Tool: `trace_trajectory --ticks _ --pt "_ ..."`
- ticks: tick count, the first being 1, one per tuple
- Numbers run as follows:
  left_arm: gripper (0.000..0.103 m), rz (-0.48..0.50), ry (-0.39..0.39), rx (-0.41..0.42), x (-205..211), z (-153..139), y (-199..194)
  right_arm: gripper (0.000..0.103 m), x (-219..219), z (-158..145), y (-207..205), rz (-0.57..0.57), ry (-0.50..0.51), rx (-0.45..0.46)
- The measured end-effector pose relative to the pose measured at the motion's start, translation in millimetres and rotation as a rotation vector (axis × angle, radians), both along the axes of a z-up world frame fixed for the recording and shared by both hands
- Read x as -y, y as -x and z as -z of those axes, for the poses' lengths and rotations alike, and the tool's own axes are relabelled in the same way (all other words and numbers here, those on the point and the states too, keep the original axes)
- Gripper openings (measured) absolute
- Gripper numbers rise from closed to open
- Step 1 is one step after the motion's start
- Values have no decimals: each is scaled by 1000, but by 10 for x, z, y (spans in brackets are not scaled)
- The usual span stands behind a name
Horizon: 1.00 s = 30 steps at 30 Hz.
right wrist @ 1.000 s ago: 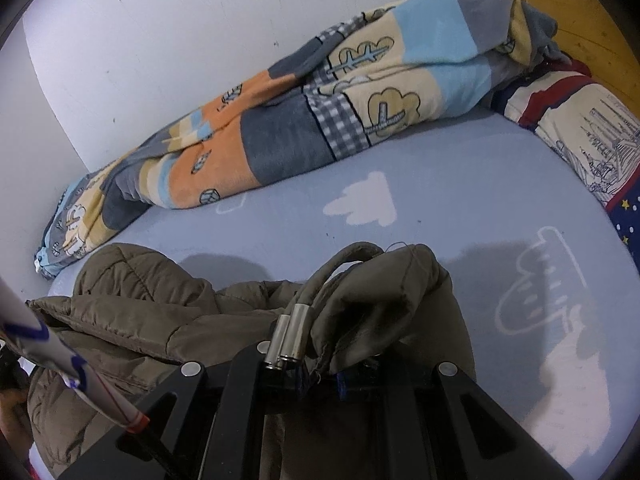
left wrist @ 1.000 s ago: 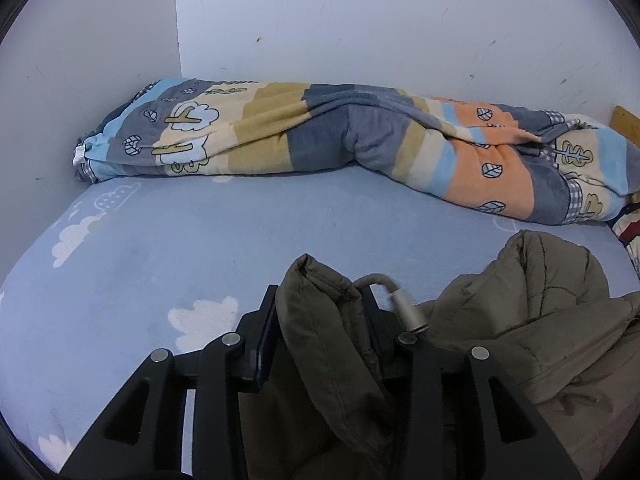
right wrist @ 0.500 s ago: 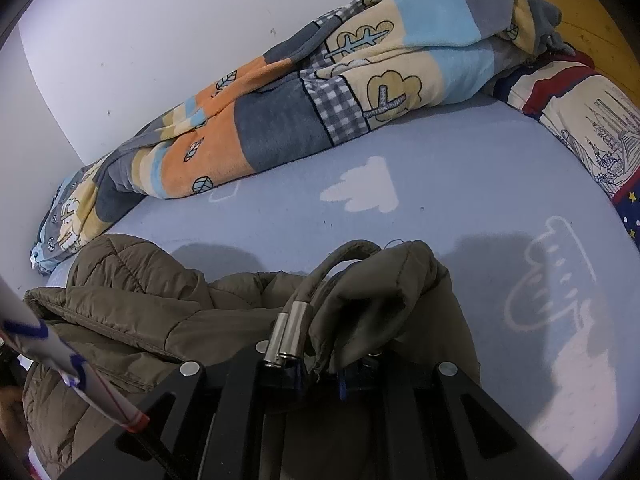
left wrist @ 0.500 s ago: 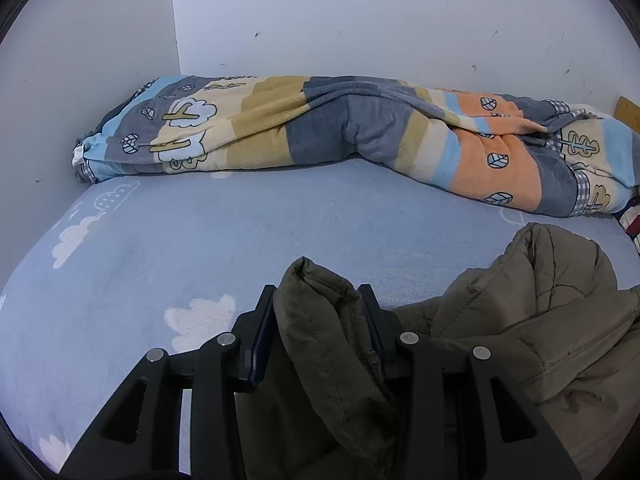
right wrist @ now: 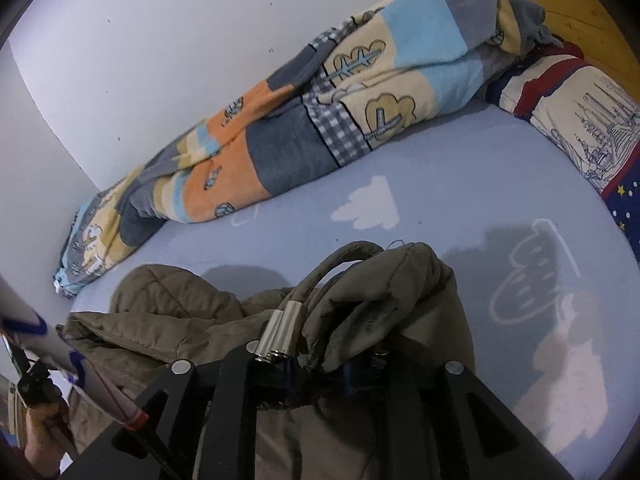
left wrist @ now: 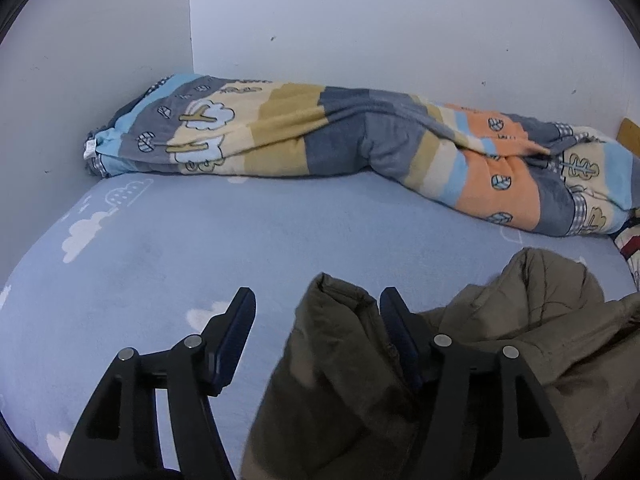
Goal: Fold large clothes
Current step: 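Open both tools and release the hem onto the folded jacket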
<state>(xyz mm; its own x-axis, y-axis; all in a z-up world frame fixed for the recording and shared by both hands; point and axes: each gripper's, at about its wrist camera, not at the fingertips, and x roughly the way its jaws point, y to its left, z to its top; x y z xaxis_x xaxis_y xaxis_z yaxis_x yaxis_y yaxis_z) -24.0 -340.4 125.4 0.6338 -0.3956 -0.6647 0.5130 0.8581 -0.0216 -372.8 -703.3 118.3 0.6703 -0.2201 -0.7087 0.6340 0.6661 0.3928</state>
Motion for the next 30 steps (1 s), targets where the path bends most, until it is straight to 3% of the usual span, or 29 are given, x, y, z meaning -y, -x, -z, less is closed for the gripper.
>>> trace_trajectory --ticks 11,15,20,25,30 --pt "65 1 59 42 -262 -456 77 32 -8 -408 220 19 -62 102" --pt "65 27 79 63 -327 -607 176 43 -56 -640 357 38 4 122" --pt "65 139 108 69 -231 -684 481 46 -177 -838 439 -2 63 125" --pt "65 292 42 8 224 -467 747 46 -472 -671 158 -133 87 46" --pt "65 306 -46 -29 666 -153 689 46 -549 -293 -338 -204 79 -35"
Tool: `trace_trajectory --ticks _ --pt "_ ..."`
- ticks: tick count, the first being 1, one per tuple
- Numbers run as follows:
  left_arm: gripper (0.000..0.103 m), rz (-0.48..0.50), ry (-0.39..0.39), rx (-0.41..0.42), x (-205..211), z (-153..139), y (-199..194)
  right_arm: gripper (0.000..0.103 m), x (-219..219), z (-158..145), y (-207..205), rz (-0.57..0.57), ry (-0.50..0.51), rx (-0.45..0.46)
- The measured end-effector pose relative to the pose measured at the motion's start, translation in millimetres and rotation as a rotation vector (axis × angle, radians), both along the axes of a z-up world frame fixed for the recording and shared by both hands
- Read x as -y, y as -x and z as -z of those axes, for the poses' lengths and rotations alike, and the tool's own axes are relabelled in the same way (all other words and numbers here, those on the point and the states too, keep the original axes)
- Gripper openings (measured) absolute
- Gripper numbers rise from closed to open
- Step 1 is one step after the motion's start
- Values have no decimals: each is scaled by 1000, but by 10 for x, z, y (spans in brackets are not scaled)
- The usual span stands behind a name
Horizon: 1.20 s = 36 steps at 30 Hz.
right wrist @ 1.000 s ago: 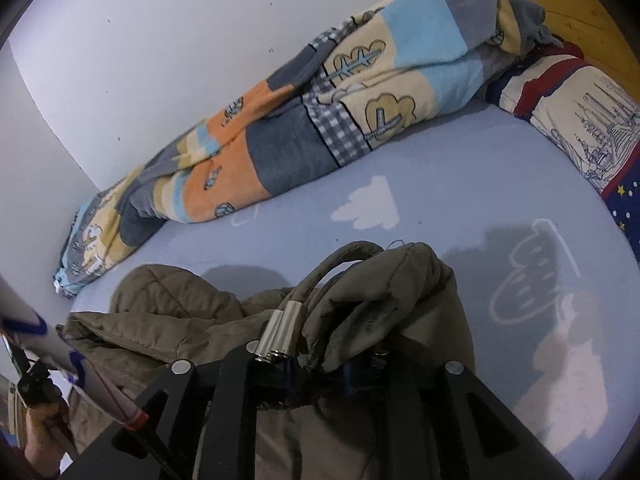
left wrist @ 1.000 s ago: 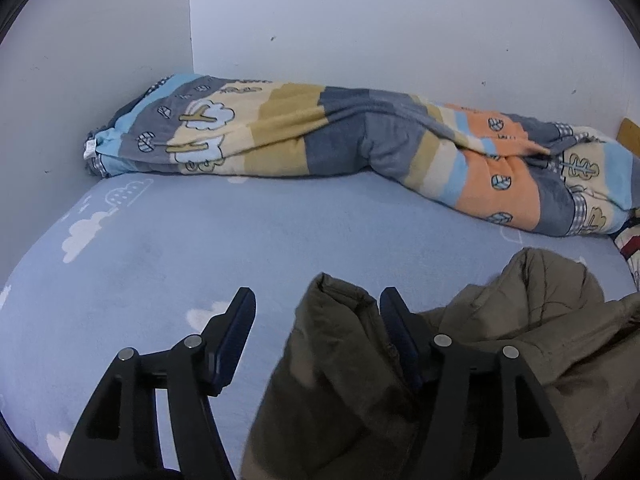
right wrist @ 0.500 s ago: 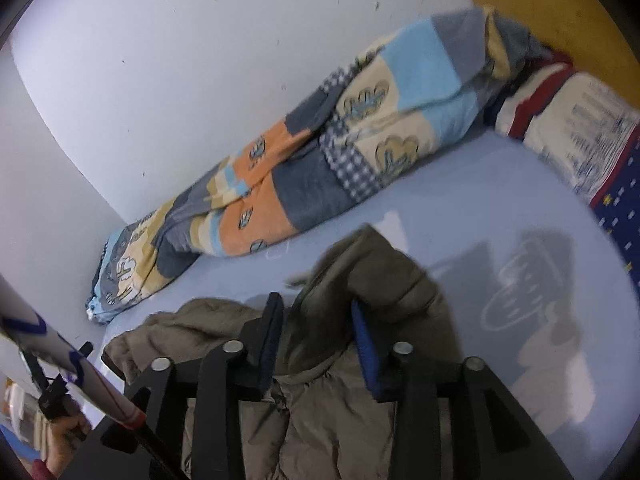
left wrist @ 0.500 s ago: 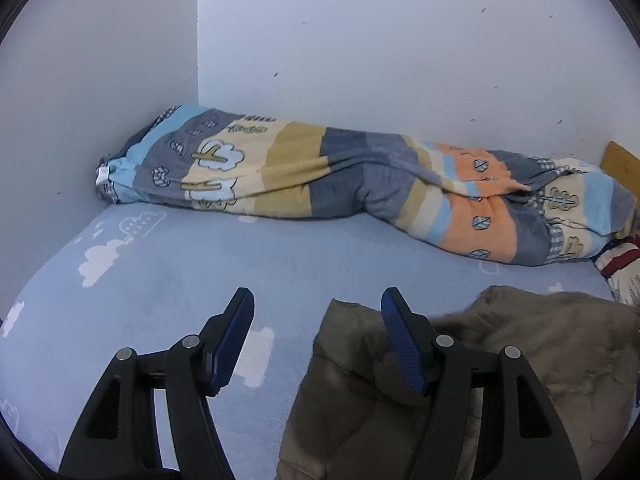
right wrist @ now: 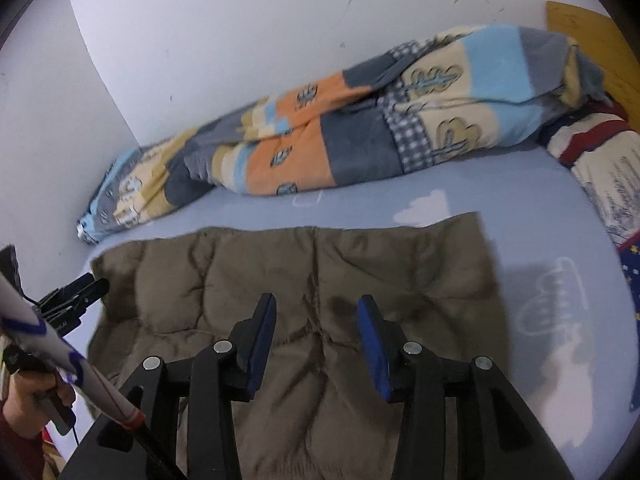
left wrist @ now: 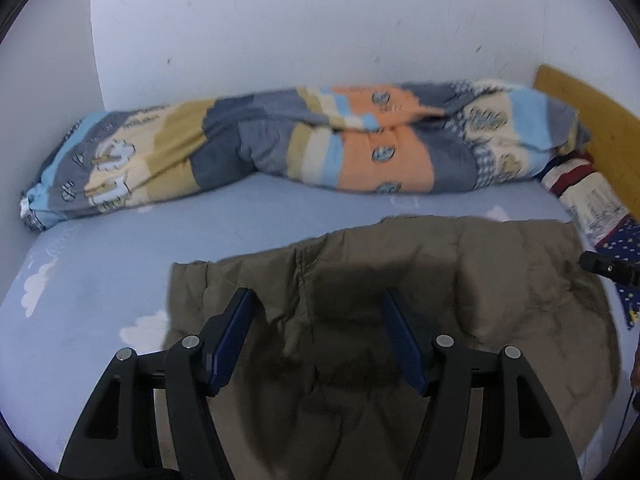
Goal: Fold large clothes
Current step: 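Open both tools and release the hem onto the folded jacket, then press both tools on the folded jacket to flatten it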
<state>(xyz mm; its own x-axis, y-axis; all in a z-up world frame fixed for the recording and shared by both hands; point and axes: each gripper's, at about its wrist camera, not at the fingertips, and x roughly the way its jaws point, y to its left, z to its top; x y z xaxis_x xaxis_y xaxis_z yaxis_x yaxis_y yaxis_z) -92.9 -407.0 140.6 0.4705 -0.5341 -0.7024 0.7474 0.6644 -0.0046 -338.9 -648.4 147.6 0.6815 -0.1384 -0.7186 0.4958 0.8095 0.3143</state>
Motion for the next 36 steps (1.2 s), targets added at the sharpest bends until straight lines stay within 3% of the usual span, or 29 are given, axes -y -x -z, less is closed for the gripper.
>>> trace_trajectory --ticks 4,9,12,16,23,26,32,36 --pt "65 -21 -101 -43 321 277 -281 45 134 308 -343 -8 9 -90" --pt "66 -57 -152 -114 561 516 -582 45 407 674 -649 -22 -51 -221" --pt "66 -81 -149 -147 578 557 -681 45 566 785 -692 14 -83 -242" --pt "66 -89 -70 -165 361 361 -661 45 525 648 -565 23 -61 -208" --pt "66 -60 28 -132 -323 -86 -170 46 178 51 176 45 -1 -68" --pt "66 -36 42 -106 -597 -171 187 46 -118 -67 582 41 8 -34" --pt "66 46 43 -107 -844 -46 904 44 -677 139 1096 43 -101 1" --pt "66 27 -24 -146 -728 280 899 44 -811 379 1063 34 -134 -48"
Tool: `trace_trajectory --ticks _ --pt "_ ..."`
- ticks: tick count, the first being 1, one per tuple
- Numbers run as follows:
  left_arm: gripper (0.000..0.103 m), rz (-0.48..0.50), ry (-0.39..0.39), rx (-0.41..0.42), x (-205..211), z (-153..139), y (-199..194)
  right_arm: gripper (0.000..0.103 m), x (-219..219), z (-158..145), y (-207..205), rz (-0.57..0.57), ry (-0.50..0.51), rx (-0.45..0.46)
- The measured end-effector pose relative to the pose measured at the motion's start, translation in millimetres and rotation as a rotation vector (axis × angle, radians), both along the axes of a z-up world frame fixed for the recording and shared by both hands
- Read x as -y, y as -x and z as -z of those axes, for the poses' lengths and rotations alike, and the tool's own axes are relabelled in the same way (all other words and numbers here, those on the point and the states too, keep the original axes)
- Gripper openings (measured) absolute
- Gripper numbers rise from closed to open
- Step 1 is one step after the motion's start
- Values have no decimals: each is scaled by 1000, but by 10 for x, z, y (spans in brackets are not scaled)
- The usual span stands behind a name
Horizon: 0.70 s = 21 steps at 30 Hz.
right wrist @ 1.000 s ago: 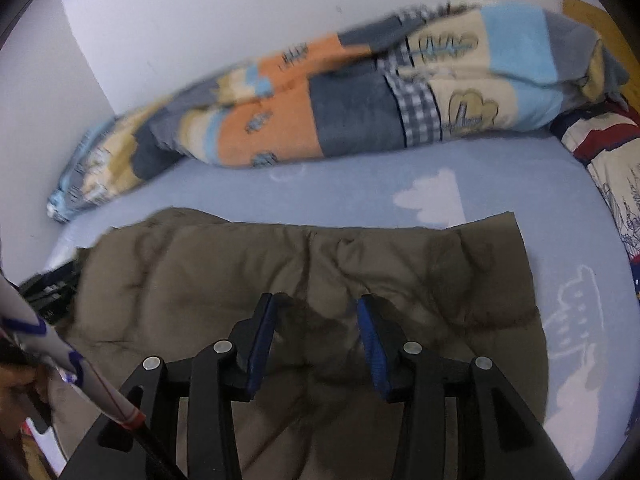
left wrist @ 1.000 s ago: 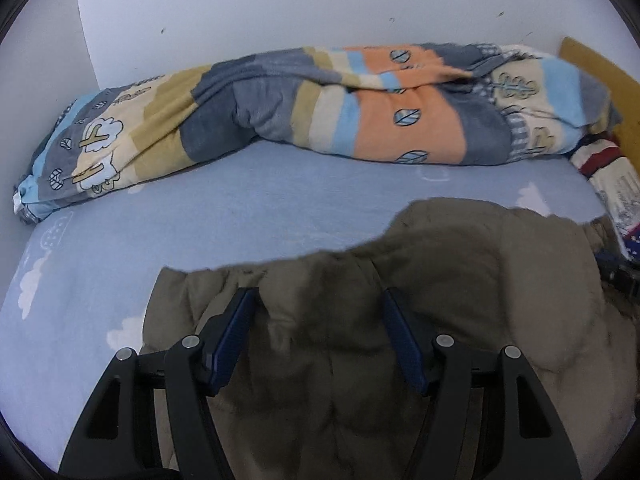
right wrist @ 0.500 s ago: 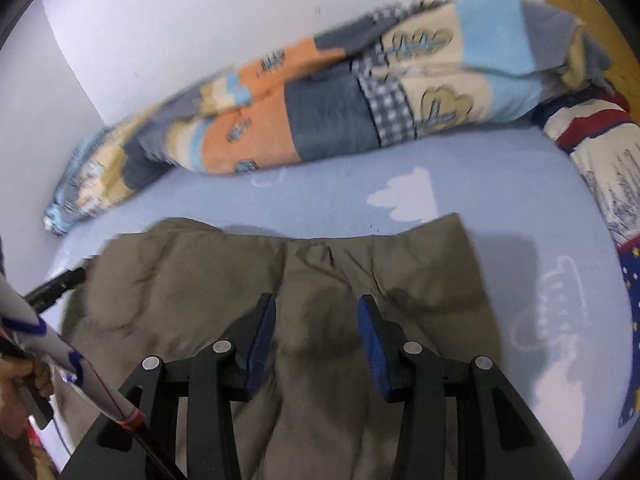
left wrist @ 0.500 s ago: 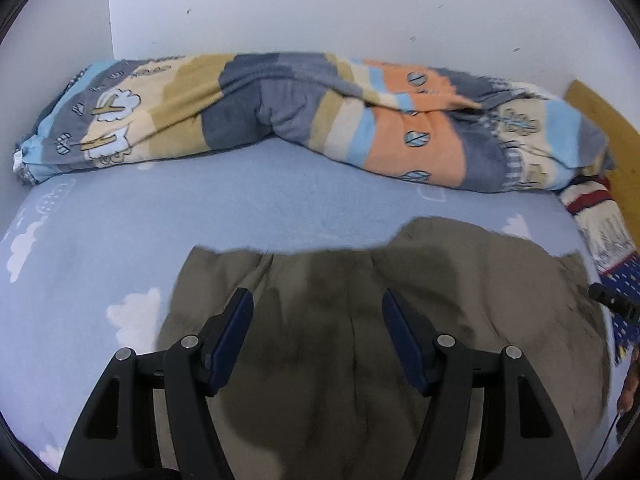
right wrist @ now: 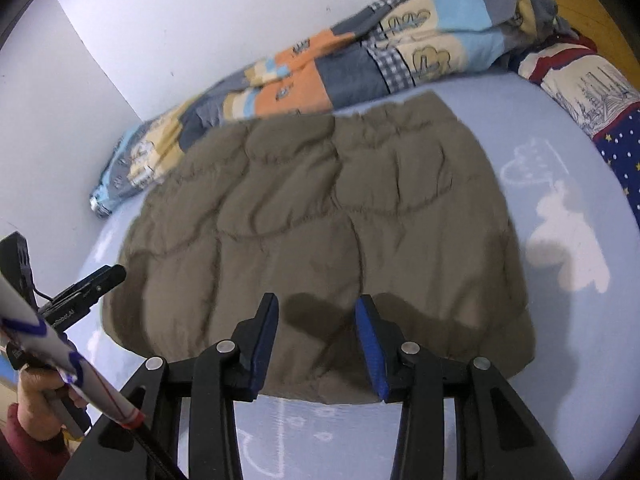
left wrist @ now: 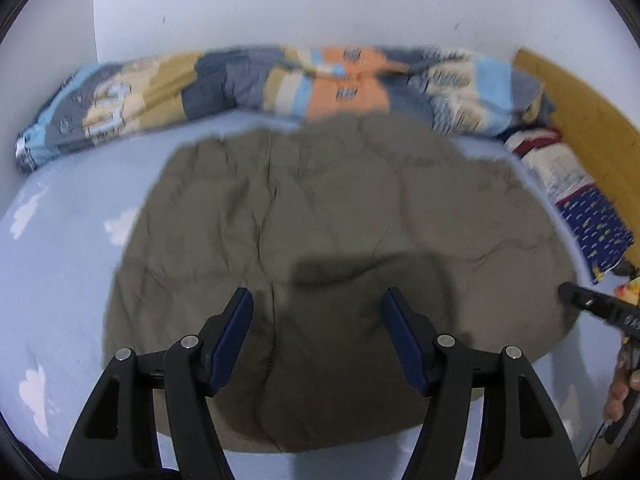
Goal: Fold large clothes
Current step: 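Press both tools on the folded jacket to flatten it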
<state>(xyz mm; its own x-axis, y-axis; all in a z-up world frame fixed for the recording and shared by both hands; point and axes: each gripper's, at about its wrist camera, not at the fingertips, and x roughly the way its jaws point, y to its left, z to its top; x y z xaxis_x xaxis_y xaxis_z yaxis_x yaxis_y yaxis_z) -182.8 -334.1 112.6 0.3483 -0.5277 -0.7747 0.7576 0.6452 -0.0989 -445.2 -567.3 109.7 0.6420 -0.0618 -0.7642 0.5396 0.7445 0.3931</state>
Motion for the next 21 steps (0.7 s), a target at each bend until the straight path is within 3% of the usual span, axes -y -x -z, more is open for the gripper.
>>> trace_trajectory --ticks 4,6,9,13,17,21 --pt "72 -32 16 -11 -26 126 -156 34 326 256 133 85 -41 -11" --pt "75 -45 23 -20 -19 169 -261 20 460 324 197 111 -45 -18" --pt "75 -66 36 -13 -1 232 -387 12 700 416 289 155 -73 -7" --pt "75 -104 51 -11 -128 121 -433 11 786 367 371 207 -65 -18" --pt "75 -158 78 10 -485 -160 -436 16 622 48 455 201 39 -23" --pt "75 -216 71 5 -904 -212 -372 22 374 -165 596 178 48 11"
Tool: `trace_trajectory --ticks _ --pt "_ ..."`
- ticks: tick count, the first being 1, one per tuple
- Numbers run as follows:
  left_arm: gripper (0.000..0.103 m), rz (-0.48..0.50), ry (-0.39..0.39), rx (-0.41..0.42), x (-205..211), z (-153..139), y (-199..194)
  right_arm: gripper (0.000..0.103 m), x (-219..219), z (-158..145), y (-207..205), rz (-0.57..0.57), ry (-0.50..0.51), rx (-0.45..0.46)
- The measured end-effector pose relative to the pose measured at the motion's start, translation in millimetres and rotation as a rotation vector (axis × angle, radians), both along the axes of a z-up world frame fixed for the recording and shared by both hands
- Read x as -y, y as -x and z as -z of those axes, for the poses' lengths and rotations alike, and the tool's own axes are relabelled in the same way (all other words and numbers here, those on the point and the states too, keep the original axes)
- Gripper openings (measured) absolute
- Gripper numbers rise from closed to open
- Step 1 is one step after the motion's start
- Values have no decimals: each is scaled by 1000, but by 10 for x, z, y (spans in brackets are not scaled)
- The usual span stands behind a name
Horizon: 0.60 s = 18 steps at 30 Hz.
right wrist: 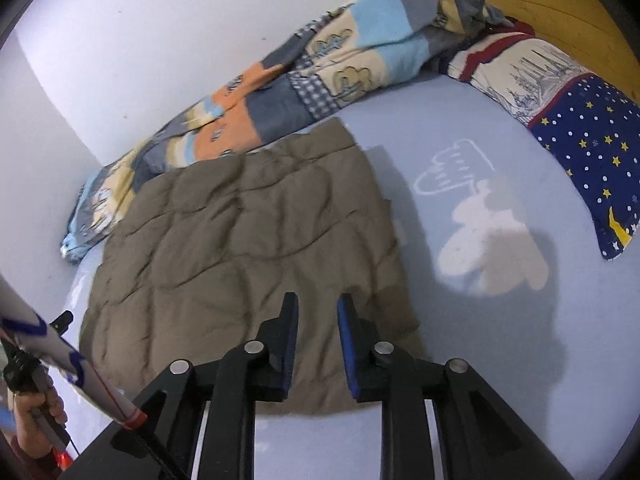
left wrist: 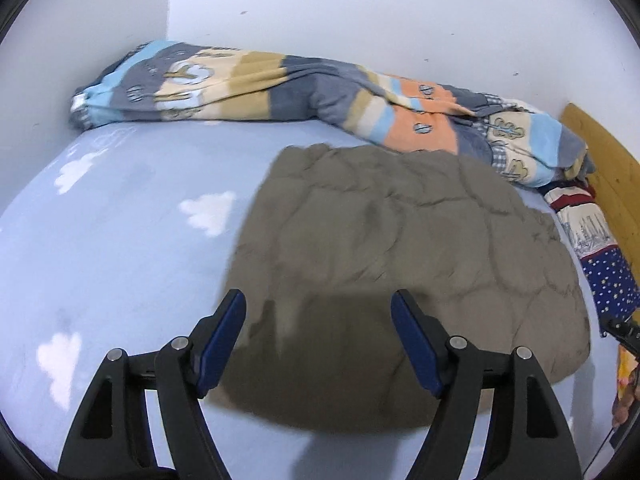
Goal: Fold large clothes
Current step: 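Press both tools on the folded jacket to flatten it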
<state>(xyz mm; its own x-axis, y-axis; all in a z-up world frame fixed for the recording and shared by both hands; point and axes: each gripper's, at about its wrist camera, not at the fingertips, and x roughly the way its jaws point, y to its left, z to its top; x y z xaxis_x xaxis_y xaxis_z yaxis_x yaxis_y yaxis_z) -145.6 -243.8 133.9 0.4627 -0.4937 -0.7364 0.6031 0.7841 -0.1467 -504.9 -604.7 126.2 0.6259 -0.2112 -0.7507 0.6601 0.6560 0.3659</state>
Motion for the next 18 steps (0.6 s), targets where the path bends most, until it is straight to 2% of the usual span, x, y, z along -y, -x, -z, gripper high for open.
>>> trace_trajectory --ticks 2,5,7,11,14,16,18 --pt "75 -22 -28 -9 -151 107 -18 23 -125 46 31 -11 -9 -24" --pt "75 -39 -55 -51 -254 349 -115 23 -159 269 -7 -24 -45 -82" --pt "75 -47 -89 -51 -249 504 -170 23 -83 411 18 -14 -78 -84" --pt "77 -59 -86 -89 -233 647 -260 22 44 582 41 1 -133 -79" --pt "77 -71 -76 -59 -237 513 -249 22 10 500 28 9 -106 -104" --pt "77 -72 -53 2 -210 324 -242 23 -30 273 -31 -9 -19 -79" --pt "77 -60 -18 20 -92 154 -254 23 -23 95 -128 -22 29 -44"
